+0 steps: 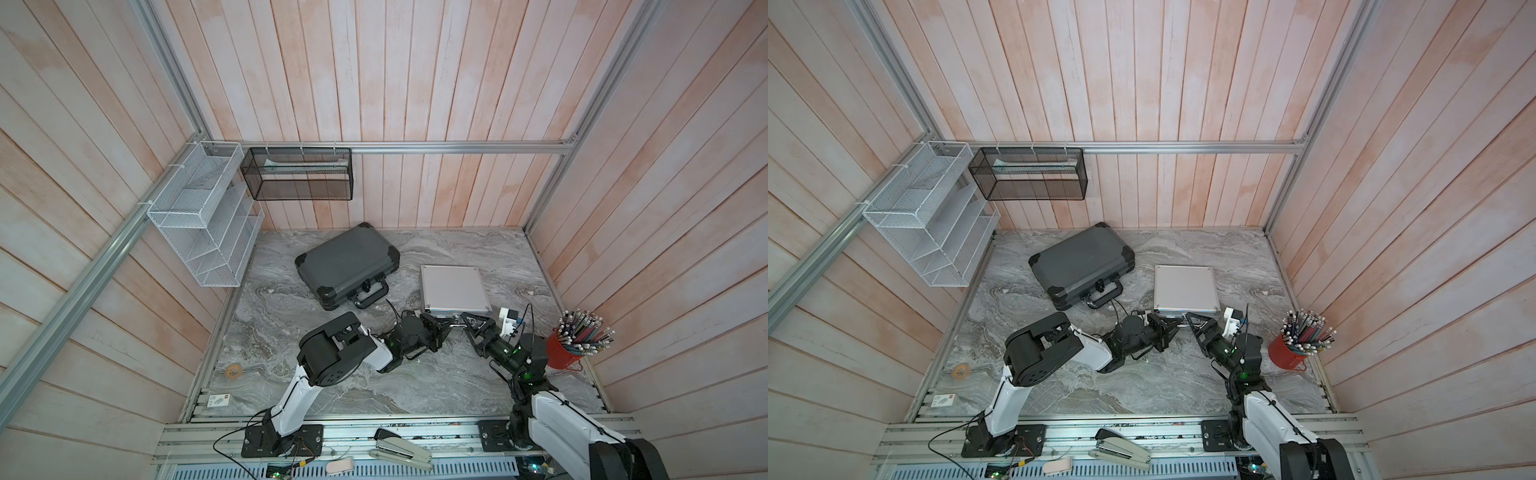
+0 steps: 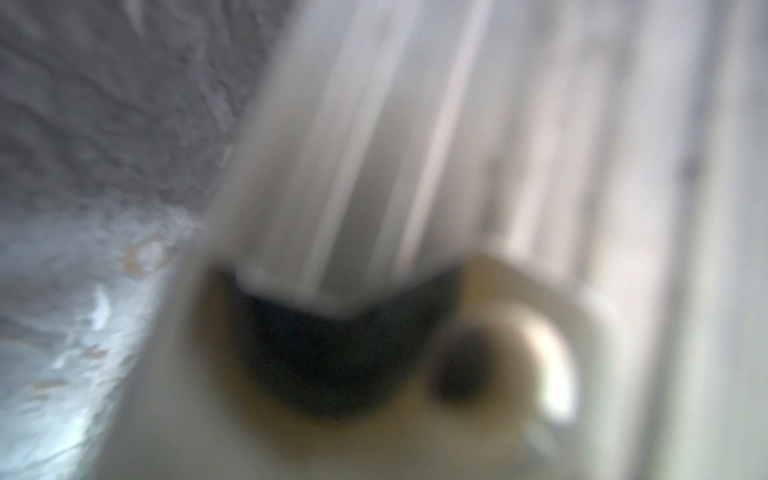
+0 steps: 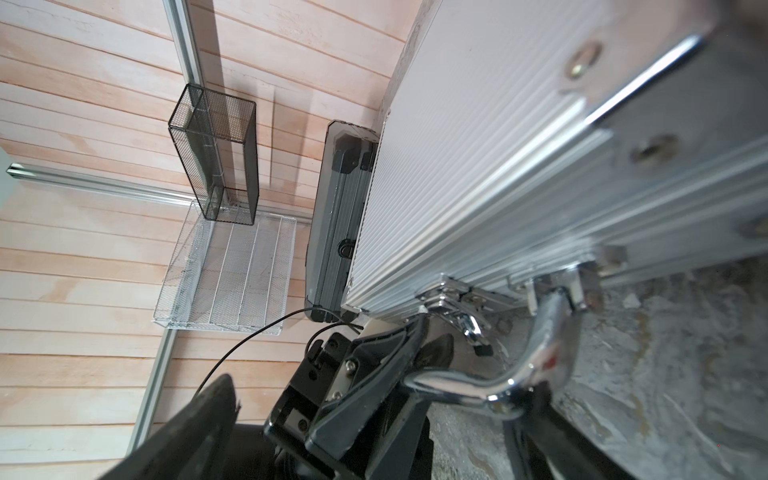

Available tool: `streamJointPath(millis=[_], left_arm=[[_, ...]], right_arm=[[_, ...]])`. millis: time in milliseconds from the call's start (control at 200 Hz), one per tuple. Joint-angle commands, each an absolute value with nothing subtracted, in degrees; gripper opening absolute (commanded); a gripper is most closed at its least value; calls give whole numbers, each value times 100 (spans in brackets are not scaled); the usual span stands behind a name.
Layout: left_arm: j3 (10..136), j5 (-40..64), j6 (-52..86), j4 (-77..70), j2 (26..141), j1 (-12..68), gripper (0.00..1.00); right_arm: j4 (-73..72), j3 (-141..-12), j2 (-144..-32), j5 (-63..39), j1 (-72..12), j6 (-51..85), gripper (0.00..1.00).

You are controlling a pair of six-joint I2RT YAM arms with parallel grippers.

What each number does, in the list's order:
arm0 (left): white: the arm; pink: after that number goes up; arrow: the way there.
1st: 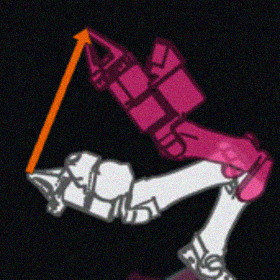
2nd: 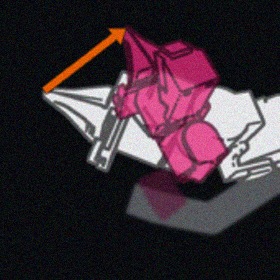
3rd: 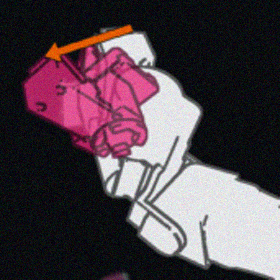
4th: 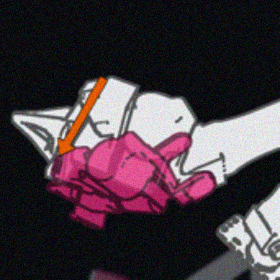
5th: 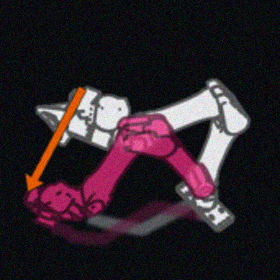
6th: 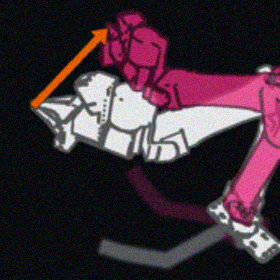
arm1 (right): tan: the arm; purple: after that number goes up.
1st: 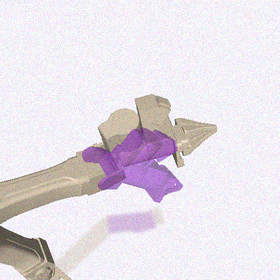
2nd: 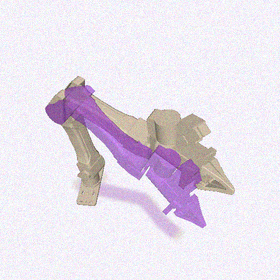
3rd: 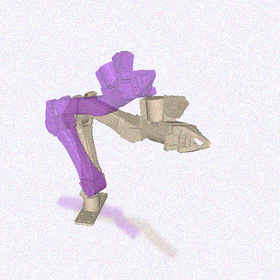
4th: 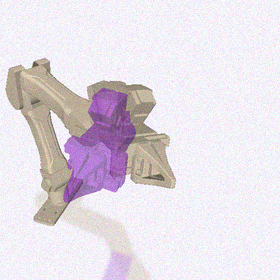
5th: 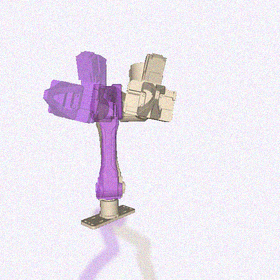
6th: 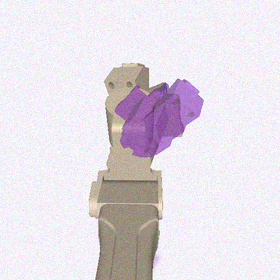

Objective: Open the poker set cases
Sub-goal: Open the fastener on the poker set case.

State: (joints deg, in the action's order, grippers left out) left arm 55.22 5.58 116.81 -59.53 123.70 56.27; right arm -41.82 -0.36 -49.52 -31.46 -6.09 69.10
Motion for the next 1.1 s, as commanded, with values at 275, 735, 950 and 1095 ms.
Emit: streamJointPath(millis=[275, 735, 950, 1095], left_arm=[[5628, 426, 11645, -6777, 12279, 5558, 0], [5620, 412, 11671, -6797, 12399, 5589, 0], [5597, 411, 11661, -6833, 12400, 5590, 0], [5573, 405, 11680, -6860, 12418, 5599, 0]], right_arm=[[-4625, -98, -5908, -3313, -576, 6612, 98], [-6108, -236, -6905, -3481, -791, 7176, 98], [-6540, -237, -7183, -3476, -817, 7381, 98], [-6920, -215, -7298, -3482, -836, 7604, 97]])
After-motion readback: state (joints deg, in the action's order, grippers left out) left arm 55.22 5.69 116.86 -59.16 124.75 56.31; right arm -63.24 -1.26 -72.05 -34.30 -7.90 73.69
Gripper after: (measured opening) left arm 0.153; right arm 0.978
